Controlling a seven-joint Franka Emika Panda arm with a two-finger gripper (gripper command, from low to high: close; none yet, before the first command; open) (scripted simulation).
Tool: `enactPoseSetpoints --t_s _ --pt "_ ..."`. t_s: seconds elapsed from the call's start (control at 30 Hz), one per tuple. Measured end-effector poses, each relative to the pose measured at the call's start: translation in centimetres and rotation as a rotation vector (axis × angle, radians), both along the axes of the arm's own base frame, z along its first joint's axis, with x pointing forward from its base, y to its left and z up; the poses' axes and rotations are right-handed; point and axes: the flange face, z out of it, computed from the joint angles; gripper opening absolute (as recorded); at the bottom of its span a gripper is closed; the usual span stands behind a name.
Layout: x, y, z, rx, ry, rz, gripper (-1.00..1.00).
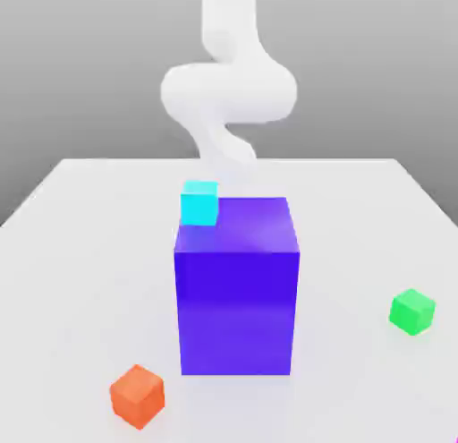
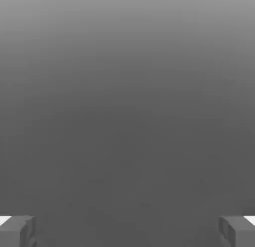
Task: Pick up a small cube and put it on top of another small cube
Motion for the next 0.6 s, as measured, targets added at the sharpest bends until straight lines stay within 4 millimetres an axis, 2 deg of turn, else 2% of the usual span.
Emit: enactPoseSetpoints --t_s 0.13,0.3,0.47,0.6 --pt "4.9 2.5 -3.8 -0.055 0.085 0.146 0.0" --pt "10.0 6.3 -9.4 -0.125 0.181 0.324 0.0" --pt "14.0 10.7 -16.0 -0.198 0.271 0.504 0.0" --pt "16.2 14.9 -21.8 -0.26 0.339 0.658 0.0"
